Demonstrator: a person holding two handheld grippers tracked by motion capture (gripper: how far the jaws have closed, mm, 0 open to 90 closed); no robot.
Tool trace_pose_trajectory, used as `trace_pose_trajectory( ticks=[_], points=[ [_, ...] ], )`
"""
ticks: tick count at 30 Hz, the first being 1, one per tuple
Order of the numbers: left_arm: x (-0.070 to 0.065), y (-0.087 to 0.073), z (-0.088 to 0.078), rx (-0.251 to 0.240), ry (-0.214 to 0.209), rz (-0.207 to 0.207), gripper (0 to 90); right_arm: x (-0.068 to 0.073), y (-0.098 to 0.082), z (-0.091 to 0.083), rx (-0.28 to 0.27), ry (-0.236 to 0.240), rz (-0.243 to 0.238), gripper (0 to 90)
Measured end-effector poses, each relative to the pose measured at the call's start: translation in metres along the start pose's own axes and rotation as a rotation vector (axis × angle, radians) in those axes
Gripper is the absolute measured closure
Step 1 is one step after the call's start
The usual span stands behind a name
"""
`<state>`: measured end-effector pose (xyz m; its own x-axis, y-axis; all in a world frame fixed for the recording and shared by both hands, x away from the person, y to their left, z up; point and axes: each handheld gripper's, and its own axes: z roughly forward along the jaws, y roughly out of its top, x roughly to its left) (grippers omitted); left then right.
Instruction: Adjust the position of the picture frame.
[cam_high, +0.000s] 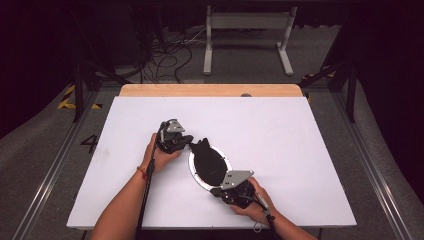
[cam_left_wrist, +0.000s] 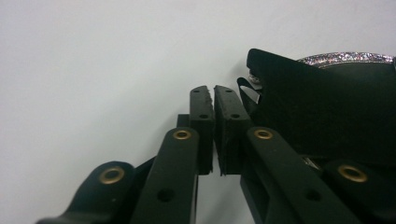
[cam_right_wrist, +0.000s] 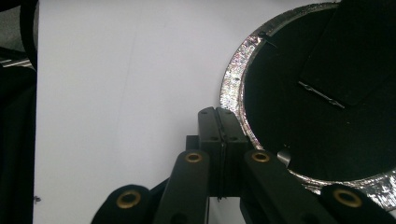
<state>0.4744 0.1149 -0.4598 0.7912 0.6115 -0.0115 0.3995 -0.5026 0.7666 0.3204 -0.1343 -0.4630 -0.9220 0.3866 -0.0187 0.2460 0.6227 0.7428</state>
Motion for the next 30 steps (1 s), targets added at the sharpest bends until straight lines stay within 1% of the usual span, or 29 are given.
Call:
trace_pose_trajectory(
  ticks=[1,2,4,5,7,8,9,12,13,15,19,22,23,24,25,29,30],
  points=[
    [0.0,0.0,0.001,0.004,-0.001,0.003,87.4,0.002,0.0,0.0,0.002,-0.014,-0.008,90.0],
    [0.001,-0.001,0.004,0.033,-0.001,0.015,87.0,0.002,0.0,0.0,0.002,-0.02,-0.008,90.0],
    [0.001,-0.002,0.004,0.029,-0.007,0.013,87.8,0.003,0.001,0.0,0.008,-0.027,-0.004,90.0],
    [0.002,-0.002,0.004,0.03,-0.019,0.022,88.5,0.002,0.001,-0.001,0.012,-0.029,-0.001,90.0],
    [0.002,-0.002,0.004,0.031,-0.021,0.03,89.8,0.002,0.001,-0.002,0.015,-0.034,0.001,90.0],
    [0.002,-0.002,0.003,0.031,-0.025,0.037,89.8,0.001,0.0,-0.003,0.02,-0.039,0.001,90.0],
    [0.003,-0.002,0.003,0.037,-0.032,0.055,89.8,-0.002,-0.001,-0.005,0.024,-0.045,0.004,90.0],
    [0.002,-0.002,0.001,0.042,-0.035,0.062,89.9,-0.01,-0.005,-0.01,0.026,-0.05,0.024,90.0],
    [0.003,-0.003,-0.001,0.038,-0.052,0.074,89.8,-0.011,-0.007,-0.012,0.029,-0.058,0.028,90.0],
    [0.003,-0.003,-0.002,0.042,-0.062,0.083,89.9,-0.014,-0.009,-0.015,0.032,-0.069,0.034,90.0],
    [0.003,-0.005,-0.005,0.046,-0.084,0.07,89.9,-0.018,-0.012,-0.02,0.039,-0.092,0.041,90.0],
    [0.003,-0.006,-0.008,0.054,-0.096,0.08,89.9,-0.021,-0.015,-0.023,0.04,-0.109,0.048,90.0],
    [0.002,-0.007,-0.009,0.058,-0.098,0.077,89.8,-0.023,-0.016,-0.025,0.04,-0.112,0.05,90.0],
    [0.002,-0.007,-0.01,0.063,-0.103,0.085,89.8,-0.026,-0.018,-0.027,0.038,-0.12,0.062,90.0],
    [0.0,-0.007,-0.011,0.06,-0.109,0.077,89.8,-0.028,-0.019,-0.029,0.038,-0.125,0.068,90.0],
    [-0.003,-0.007,-0.015,0.067,-0.105,0.097,89.9,-0.033,-0.022,-0.034,0.037,-0.152,0.079,90.0],
    [-0.004,-0.008,-0.016,0.067,-0.11,0.096,89.9,-0.035,-0.023,-0.035,0.032,-0.157,0.083,90.0]
  ],
)
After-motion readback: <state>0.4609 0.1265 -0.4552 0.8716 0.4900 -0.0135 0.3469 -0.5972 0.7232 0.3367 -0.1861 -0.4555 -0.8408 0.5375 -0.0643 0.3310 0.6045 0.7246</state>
